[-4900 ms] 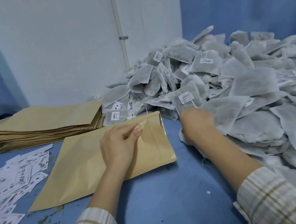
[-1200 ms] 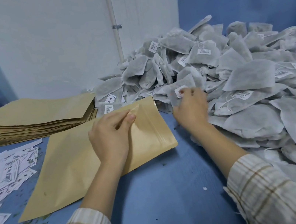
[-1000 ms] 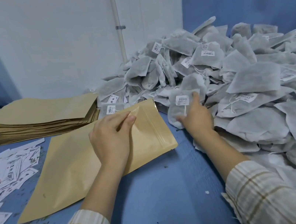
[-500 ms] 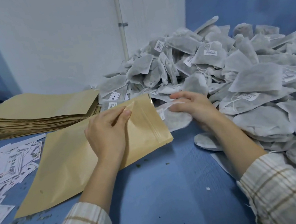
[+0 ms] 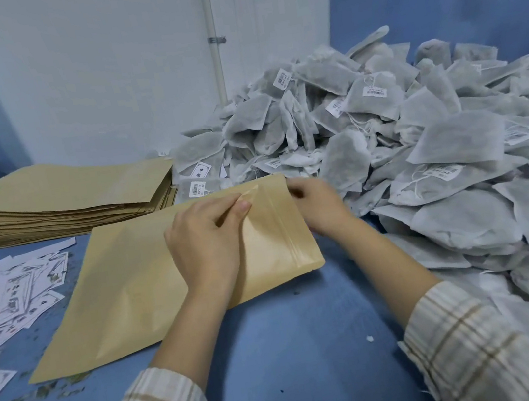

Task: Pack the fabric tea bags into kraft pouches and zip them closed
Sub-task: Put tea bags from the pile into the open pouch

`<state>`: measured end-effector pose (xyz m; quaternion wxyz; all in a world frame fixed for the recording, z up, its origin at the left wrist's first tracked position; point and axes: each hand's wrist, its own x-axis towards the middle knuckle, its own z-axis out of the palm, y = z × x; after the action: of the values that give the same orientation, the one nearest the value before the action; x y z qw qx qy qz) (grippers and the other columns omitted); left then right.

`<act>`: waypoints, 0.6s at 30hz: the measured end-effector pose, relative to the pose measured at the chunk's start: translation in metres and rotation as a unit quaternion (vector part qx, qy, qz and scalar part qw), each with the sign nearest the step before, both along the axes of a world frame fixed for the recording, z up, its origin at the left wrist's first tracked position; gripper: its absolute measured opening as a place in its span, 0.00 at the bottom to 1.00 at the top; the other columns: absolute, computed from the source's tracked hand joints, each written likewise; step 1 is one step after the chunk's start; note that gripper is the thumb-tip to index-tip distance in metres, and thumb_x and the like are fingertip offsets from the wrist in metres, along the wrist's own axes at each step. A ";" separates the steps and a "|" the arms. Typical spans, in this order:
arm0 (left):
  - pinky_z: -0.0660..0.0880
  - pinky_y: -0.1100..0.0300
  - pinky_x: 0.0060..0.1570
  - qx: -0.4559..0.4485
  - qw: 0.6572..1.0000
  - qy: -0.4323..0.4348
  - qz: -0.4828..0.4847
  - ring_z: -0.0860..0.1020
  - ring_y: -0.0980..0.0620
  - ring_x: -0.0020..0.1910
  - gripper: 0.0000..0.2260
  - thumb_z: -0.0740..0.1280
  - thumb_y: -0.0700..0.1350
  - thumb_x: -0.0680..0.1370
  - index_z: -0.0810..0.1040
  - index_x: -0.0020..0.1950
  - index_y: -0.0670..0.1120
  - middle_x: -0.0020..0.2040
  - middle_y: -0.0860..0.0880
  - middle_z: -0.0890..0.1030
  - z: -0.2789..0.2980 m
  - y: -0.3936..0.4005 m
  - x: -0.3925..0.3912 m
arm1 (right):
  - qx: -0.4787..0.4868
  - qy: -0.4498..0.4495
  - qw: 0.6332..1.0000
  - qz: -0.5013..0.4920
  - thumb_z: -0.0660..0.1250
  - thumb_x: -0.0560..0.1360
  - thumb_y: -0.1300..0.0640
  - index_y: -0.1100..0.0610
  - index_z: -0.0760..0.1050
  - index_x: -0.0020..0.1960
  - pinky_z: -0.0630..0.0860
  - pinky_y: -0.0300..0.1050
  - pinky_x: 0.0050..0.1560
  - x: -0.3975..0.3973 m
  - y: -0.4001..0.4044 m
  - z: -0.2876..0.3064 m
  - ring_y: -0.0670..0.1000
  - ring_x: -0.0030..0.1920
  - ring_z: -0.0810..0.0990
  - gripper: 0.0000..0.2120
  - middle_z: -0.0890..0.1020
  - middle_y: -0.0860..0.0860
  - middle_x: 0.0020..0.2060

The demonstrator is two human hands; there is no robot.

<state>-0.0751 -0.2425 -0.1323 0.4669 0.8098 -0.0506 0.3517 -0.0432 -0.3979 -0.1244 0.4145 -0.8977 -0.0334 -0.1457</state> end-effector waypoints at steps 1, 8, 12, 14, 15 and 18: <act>0.70 0.46 0.56 -0.001 1.000 0.000 0.004 0.78 0.50 0.52 0.06 0.71 0.50 0.73 0.85 0.48 0.53 0.49 0.54 0.84 0.000 0.001 0.000 | -0.037 -0.063 0.994 -0.078 0.61 0.77 0.60 0.56 0.79 0.54 0.71 0.38 0.52 0.006 -0.011 -0.002 0.50 0.53 0.77 0.10 0.80 0.53 0.52; 0.69 0.45 0.58 -0.004 1.000 0.008 0.013 0.78 0.49 0.53 0.06 0.71 0.50 0.73 0.85 0.48 0.52 0.49 0.53 0.84 -0.002 0.003 0.002 | -0.148 0.054 0.961 -0.228 0.63 0.75 0.53 0.50 0.59 0.73 0.47 0.50 0.72 0.018 -0.055 -0.013 0.62 0.73 0.47 0.28 0.44 0.60 0.74; 0.69 0.46 0.58 -0.004 1.000 0.008 0.015 0.78 0.49 0.52 0.06 0.71 0.49 0.73 0.85 0.48 0.52 0.49 0.53 0.84 -0.003 0.005 0.002 | -0.131 0.042 0.961 -0.238 0.62 0.75 0.52 0.46 0.62 0.72 0.49 0.51 0.71 0.019 -0.055 -0.012 0.64 0.71 0.51 0.26 0.48 0.62 0.74; 0.69 0.46 0.58 -0.003 1.000 0.010 0.018 0.78 0.49 0.52 0.06 0.71 0.49 0.73 0.85 0.48 0.52 0.49 0.53 0.84 -0.003 0.005 0.003 | -0.145 0.005 0.965 -0.218 0.62 0.75 0.53 0.49 0.67 0.70 0.53 0.45 0.66 0.019 -0.056 -0.015 0.59 0.68 0.58 0.23 0.63 0.58 0.71; 0.69 0.46 0.58 -0.001 1.000 0.012 0.019 0.77 0.49 0.52 0.06 0.71 0.49 0.73 0.85 0.48 0.52 0.49 0.53 0.84 -0.003 0.005 0.002 | -0.143 -0.038 0.966 -0.214 0.63 0.75 0.54 0.52 0.71 0.67 0.54 0.44 0.64 0.020 -0.056 -0.017 0.57 0.66 0.63 0.20 0.71 0.56 0.66; 0.69 0.46 0.58 0.001 1.000 0.016 0.021 0.77 0.49 0.52 0.07 0.70 0.50 0.73 0.85 0.48 0.51 0.49 0.53 0.84 -0.004 0.007 0.003 | -0.003 -0.131 0.963 -0.234 0.69 0.71 0.53 0.55 0.81 0.54 0.66 0.43 0.60 0.017 -0.051 -0.016 0.52 0.55 0.75 0.12 0.82 0.52 0.49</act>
<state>-0.0723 -0.2355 -0.1366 0.4592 0.8167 -0.0264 0.3484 -0.0265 -0.4488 -0.1402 0.3580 -0.8549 0.1226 -0.3549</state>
